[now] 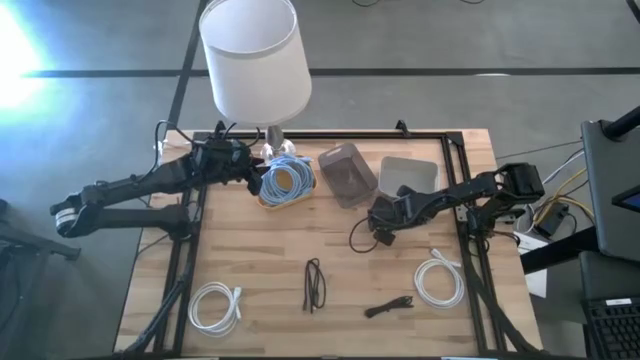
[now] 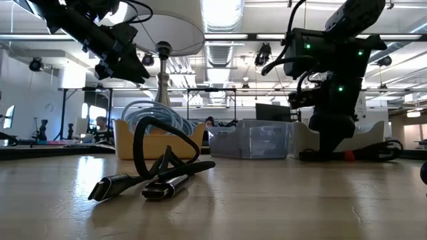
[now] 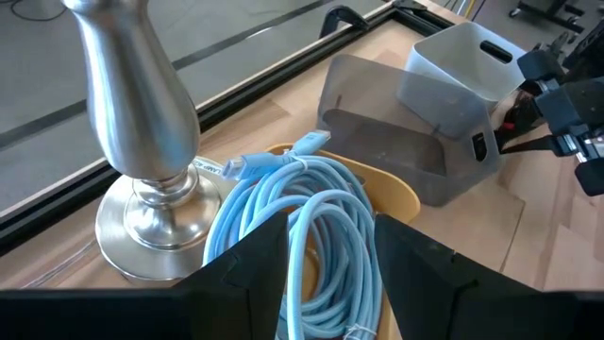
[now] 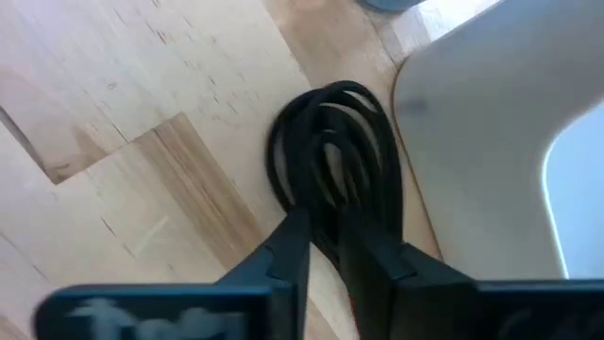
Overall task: Pick & Place USB Port
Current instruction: Put the top black charger cable into the black bin
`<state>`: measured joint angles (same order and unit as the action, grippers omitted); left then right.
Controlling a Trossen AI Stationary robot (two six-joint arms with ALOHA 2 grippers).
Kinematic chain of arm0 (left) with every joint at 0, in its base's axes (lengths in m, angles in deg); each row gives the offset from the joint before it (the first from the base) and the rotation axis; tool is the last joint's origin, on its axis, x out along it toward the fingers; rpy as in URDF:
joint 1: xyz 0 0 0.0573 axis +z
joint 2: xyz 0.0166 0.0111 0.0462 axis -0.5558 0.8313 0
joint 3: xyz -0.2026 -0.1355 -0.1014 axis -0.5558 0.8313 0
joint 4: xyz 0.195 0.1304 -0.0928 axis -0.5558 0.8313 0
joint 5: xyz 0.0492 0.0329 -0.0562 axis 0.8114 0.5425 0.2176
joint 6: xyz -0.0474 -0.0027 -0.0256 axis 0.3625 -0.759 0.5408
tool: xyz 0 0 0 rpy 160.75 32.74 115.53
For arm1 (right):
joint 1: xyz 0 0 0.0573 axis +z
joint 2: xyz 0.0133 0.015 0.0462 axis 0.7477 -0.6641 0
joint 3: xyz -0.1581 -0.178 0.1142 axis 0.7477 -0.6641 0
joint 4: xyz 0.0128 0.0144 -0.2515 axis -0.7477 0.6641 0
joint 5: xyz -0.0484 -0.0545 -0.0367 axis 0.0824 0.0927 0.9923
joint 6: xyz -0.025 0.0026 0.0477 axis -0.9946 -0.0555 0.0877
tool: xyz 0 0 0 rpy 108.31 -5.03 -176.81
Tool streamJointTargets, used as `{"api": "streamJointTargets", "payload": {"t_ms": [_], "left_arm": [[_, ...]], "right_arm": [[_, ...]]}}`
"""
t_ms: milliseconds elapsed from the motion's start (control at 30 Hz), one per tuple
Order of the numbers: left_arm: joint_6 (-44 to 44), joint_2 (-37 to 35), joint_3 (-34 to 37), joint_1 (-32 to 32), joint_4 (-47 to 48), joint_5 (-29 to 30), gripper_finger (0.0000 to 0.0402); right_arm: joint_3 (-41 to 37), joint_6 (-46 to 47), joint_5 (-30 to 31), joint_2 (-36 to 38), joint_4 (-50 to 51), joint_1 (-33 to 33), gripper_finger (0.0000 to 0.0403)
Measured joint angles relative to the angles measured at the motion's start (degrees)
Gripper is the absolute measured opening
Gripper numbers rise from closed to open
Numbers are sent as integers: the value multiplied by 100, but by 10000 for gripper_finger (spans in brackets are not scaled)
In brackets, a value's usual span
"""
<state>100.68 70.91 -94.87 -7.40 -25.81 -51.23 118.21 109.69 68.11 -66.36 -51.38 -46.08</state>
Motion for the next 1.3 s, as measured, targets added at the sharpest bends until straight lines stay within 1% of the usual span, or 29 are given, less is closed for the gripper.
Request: {"api": "streamJointTargets", "payload": {"t_ms": [67,133,333,567,700,933,1100,1167,1233,1300], "left_arm": [[0,0,0,0,-1,0,163],[2,0,0,0,0,0,163],[0,0,0,0,0,2,163],[0,0,0,2,1,4,163],[-2,0,35,1,-5,5,163],[-4,0,57,0,-4,4,163],[-4,0,59,0,-2,4,163],[-4,0,59,0,-2,5,163],[-4,0,59,0,-2,4,163],[-4,0,59,0,-1,4,163]], "right_arm": [[9,36,-16,0,-7,0,28],[57,95,-155,0,-16,0,14],[481,144,-1004,0,-25,17,9],[1404,-467,-1024,2,-24,45,9],[1978,-1033,-813,2,45,42,9],[2920,-1956,311,9,99,-55,9],[3386,-2432,1218,9,-13,-406,8],[3433,-2454,1306,11,-228,-647,8],[3425,-2334,1186,11,-460,-910,8],[3375,-2001,1006,-32,-582,-1161,8]]}}
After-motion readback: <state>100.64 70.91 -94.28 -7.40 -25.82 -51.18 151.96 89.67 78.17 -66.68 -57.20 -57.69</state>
